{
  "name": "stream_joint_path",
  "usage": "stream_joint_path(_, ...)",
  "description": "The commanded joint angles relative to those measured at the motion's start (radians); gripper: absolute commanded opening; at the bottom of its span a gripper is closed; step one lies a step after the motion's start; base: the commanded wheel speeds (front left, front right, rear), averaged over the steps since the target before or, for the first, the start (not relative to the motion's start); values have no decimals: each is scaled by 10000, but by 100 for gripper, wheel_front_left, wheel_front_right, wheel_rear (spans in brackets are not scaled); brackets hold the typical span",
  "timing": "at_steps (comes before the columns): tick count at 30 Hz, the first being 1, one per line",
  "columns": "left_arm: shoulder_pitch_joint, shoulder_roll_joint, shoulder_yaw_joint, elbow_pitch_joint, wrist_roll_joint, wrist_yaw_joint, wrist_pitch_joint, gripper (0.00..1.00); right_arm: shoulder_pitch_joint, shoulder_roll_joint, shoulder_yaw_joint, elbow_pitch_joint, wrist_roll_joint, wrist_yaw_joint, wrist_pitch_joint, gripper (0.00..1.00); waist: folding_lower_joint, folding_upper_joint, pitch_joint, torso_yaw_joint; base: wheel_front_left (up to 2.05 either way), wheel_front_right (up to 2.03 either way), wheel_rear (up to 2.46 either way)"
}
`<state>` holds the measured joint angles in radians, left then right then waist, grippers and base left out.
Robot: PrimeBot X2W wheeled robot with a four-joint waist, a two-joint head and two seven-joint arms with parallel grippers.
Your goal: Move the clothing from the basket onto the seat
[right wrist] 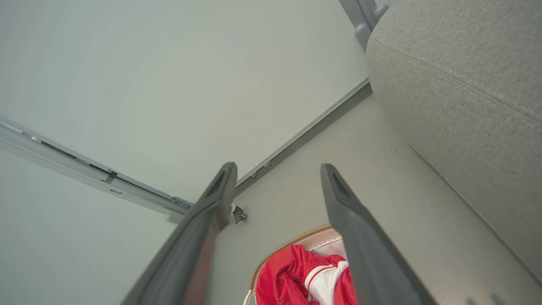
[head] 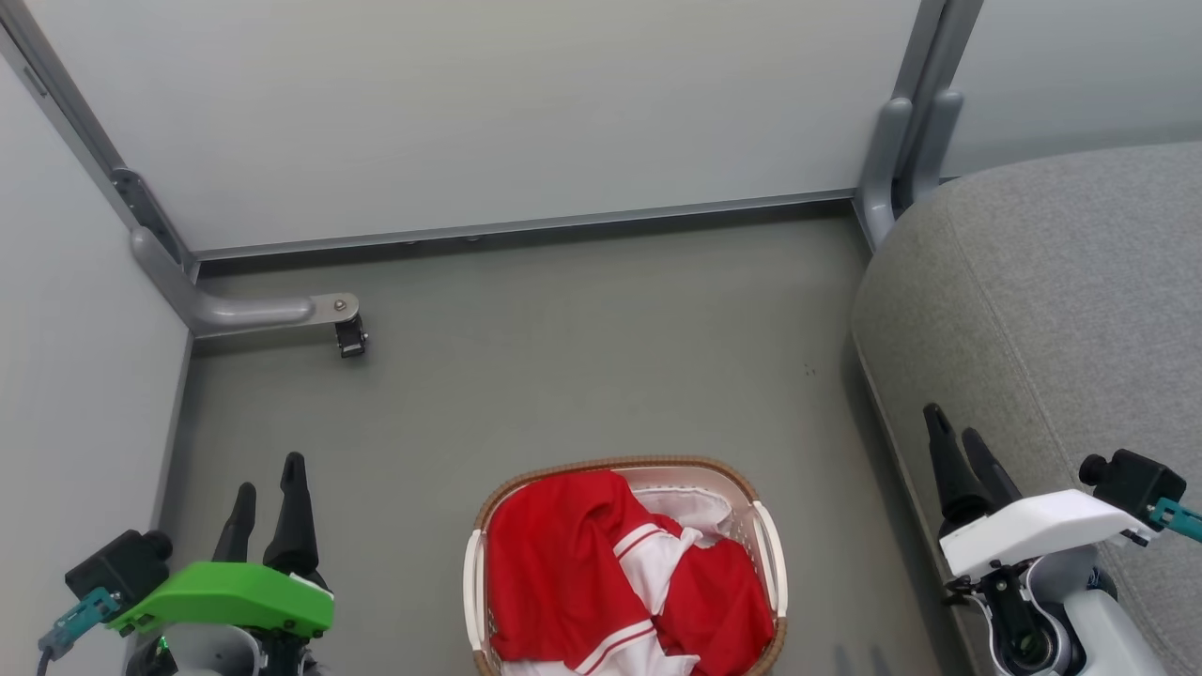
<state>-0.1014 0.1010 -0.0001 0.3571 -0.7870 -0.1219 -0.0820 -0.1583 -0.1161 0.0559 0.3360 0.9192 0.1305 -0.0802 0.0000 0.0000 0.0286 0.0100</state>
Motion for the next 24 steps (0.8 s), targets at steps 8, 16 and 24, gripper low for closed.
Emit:
stream_joint_path(8, -196, 209, -210, 14, 1369, 137, -312, 100, -242, -42, 41, 38, -1606, 3, -331, 100, 0, 0, 1, 30, 0, 0, 0)
stream_joint_path(16, -31, 234, -325, 13, 2263, 246, -546, 100, -104, 34, 96, 196, -2781, 3, -555, 100, 0, 0, 12, 62, 0, 0, 0)
stream_joint_path(24, 114, 256, -394, 47, 3088, 303, -745, 100, -141, -47, 304, 337, -3656, 3, -763, 100, 0, 0, 28, 74, 0, 0, 0)
